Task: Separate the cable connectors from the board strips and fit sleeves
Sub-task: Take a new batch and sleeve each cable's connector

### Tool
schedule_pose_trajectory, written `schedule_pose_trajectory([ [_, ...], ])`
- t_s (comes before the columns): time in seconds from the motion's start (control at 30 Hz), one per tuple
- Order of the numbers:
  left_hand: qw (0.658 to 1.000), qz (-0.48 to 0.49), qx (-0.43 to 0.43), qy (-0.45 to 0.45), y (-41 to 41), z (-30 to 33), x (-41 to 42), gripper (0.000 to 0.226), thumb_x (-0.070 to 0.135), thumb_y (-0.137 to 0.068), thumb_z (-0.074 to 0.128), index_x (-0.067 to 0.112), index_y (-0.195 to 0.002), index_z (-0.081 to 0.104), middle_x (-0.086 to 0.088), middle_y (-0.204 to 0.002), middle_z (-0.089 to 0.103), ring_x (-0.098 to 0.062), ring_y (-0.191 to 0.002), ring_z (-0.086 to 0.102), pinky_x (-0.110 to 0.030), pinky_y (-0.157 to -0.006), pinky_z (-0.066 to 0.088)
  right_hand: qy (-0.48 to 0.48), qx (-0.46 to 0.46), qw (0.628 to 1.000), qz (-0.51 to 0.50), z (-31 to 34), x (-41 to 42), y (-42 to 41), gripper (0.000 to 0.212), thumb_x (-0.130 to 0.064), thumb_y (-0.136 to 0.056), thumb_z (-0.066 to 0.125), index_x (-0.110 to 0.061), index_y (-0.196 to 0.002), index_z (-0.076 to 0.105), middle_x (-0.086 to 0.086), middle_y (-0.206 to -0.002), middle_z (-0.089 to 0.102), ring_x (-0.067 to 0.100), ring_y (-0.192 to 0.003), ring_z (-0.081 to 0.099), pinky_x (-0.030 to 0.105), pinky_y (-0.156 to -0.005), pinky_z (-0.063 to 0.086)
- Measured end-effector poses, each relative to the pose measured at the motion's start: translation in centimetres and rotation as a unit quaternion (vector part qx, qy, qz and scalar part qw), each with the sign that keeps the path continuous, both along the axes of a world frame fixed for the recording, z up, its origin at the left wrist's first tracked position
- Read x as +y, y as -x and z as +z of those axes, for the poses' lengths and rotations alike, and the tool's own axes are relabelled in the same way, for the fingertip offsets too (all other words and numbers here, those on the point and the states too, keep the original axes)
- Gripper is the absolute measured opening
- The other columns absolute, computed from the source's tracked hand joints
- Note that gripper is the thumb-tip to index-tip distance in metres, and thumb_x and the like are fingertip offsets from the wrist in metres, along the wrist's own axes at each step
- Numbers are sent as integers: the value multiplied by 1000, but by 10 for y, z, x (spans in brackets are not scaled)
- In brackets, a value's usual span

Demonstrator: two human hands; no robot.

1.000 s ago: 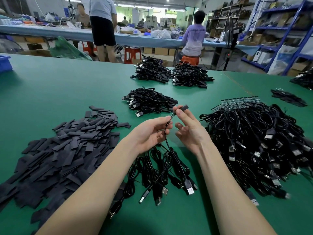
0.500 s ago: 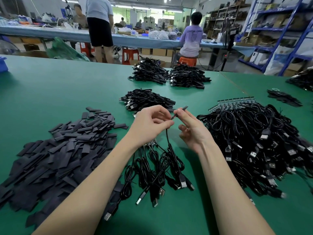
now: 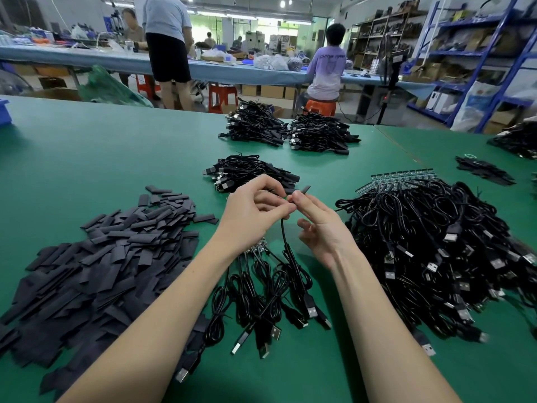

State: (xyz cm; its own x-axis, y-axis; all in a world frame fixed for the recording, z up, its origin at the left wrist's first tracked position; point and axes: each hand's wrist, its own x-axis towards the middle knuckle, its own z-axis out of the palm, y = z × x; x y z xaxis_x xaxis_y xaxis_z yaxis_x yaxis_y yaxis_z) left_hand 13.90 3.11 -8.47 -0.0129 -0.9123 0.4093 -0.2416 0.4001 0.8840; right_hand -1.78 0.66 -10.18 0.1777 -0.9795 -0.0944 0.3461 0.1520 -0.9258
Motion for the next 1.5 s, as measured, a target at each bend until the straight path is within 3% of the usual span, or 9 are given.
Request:
schedule_pose_trajectory([
  [0.13,998,-18,16,-57,-3,-3,-4,13,11,-82,82,14,-87,71,0,-81,77,-12,-80,74,-21,-73,55,98,76,989,-75,0,0,-2,31,-26,-86,81,-35,-114,71,-6,-83,71,5,-57,43,15,-51,35],
  [0.33,994,-8,19,-104,-4,-10,-7,16,19,-83,83,18,-90,68,-2,-79,78,-14,-79,72,-34,-82,56,217,125,963,-101,2,0,-3,25,-13,-92,76,-20,-116,73,-6,-77,74,-3,-58,56,10,-59,43],
  [0.73,987,-7,118,-108,4,-11,-6,12,12,-86,79,12,-90,68,-9,-76,76,-13,-74,68,-20,-71,55,173,67,977,-108,-3,-1,-10,22,-14,-92,76,-18,-113,72,-13,-54,55,1,-50,43,11,-53,39],
  [0.9,985,-12,130,-114,9,-11,-5,18,15,-88,78,12,-97,63,-8,-85,76,-12,-78,70,-22,-73,56,164,50,979,-110,0,0,-9,21,-15,-90,78,-22,-110,74,8,-77,67,3,-51,44,13,-53,41],
  [1.1,952,-106,-8,-287,16,-7,0,57,20,-77,88,20,-120,50,-8,-115,69,-23,-94,75,-36,-90,60,195,53,955,-219,17,-8,6,22,-21,-89,79,-27,-109,72,-6,-68,71,-2,-52,52,11,-56,42],
  [1.2,966,-66,49,-246,18,-1,0,49,6,-78,85,13,-114,52,-9,-114,71,-24,-92,76,-41,-92,59,180,18,950,-253,23,-10,10,28,-25,-92,77,-27,-117,66,-4,-72,71,1,-49,48,14,-54,40],
  [1.3,990,16,25,-137,10,16,-12,38,12,-78,86,17,-105,59,8,-101,74,-9,-88,75,-20,-80,58,132,47,961,-238,22,-10,8,41,-44,-96,68,-33,-131,50,-10,-92,78,7,-52,56,16,-49,42],
  [1.4,992,101,-80,5,0,35,-36,26,15,-79,84,21,-97,66,14,-91,71,-1,-74,71,-11,-70,54,80,68,975,-197,15,-12,8,37,-51,-102,56,-31,-131,45,-8,-99,78,8,-51,60,18,-44,40],
  [1.5,950,136,-274,67,-9,38,-68,21,12,-85,77,19,-103,66,0,-102,73,-16,-84,68,-31,-88,55,45,99,981,-161,4,-12,5,29,-46,-105,51,-26,-126,52,-7,-95,79,8,-50,57,21,-47,38],
])
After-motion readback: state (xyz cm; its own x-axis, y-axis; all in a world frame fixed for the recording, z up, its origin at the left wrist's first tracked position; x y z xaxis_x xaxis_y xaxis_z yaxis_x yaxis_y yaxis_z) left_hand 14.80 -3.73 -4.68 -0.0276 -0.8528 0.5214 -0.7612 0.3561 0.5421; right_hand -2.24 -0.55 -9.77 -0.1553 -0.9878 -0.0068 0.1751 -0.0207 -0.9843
